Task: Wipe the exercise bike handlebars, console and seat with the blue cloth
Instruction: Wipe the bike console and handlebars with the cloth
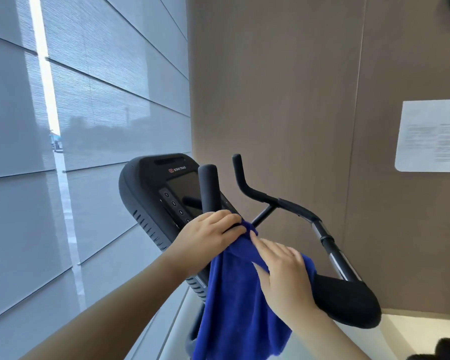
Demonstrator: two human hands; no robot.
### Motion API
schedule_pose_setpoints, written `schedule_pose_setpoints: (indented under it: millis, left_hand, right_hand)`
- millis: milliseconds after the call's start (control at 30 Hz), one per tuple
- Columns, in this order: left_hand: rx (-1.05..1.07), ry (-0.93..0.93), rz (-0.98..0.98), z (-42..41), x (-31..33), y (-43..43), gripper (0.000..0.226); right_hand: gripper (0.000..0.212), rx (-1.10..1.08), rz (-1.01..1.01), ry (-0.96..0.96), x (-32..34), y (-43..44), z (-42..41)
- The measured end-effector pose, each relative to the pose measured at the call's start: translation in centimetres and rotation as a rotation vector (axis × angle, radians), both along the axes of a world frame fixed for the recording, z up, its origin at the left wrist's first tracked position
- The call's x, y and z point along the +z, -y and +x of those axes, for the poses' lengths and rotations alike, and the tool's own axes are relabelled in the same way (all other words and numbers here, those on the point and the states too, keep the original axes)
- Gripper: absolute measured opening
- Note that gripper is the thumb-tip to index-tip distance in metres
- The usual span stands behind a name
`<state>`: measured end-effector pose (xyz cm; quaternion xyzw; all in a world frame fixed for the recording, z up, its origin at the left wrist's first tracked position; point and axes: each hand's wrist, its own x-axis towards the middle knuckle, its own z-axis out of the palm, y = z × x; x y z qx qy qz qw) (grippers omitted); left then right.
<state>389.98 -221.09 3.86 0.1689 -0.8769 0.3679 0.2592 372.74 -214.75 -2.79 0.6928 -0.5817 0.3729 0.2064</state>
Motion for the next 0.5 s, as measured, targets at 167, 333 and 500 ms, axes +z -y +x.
schedule_pose_setpoints:
  millis: [167, 333, 500]
  left_hand:
    - [-0.027, -0.133, -0.123, 2.0, 3.4, 2.1, 0.038]
    - [-0.003, -0.141, -0.085, 3.5, 4.2, 4.4, 0.057]
    - [0.011, -0.121, 0.001, 3.7, 1.9, 5.3, 0.055]
  right_hand:
    - [0.057, 0.114, -0.079, 0.257, 3.3, 2.7, 3.1]
    - [0.068, 0.147, -0.02, 0.296, 4.6, 5.7, 6.4]
    - [0.076, 0.038, 0.034, 0.171, 3.1, 6.4, 6.5]
